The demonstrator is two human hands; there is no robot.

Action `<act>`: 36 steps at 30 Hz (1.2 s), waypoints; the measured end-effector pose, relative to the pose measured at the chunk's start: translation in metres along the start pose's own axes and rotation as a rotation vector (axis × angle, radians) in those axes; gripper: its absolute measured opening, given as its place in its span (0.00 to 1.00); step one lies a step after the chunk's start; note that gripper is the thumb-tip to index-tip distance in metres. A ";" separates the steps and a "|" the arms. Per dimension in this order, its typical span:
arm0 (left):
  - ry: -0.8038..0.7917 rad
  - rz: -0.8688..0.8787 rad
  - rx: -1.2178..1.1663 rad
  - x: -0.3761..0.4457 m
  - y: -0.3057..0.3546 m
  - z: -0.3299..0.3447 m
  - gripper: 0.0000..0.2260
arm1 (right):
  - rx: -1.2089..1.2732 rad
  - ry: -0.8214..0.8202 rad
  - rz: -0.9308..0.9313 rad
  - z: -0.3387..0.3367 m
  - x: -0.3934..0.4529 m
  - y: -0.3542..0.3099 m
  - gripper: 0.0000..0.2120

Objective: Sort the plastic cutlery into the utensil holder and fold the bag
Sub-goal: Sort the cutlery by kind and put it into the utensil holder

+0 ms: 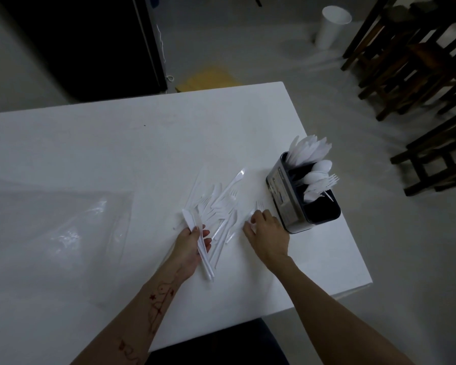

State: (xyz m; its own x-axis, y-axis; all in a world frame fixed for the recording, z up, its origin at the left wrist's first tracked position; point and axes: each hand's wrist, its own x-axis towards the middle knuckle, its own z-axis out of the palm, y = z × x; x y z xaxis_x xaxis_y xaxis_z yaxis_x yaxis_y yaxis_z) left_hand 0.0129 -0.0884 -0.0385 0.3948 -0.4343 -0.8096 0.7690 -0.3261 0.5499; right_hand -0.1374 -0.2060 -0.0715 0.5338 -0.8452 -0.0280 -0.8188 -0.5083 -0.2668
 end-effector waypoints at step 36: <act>-0.120 0.045 0.040 0.019 0.024 -0.011 0.12 | 0.437 -0.218 0.573 -0.001 0.117 -0.058 0.18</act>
State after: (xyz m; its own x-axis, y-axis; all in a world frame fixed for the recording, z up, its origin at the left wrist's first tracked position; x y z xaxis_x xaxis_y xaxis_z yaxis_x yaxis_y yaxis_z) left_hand 0.0447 -0.0956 -0.0430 0.3638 -0.5457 -0.7549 0.7301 -0.3363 0.5949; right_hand -0.0276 -0.2755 -0.0583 0.1165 -0.8829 -0.4549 -0.8469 0.1509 -0.5098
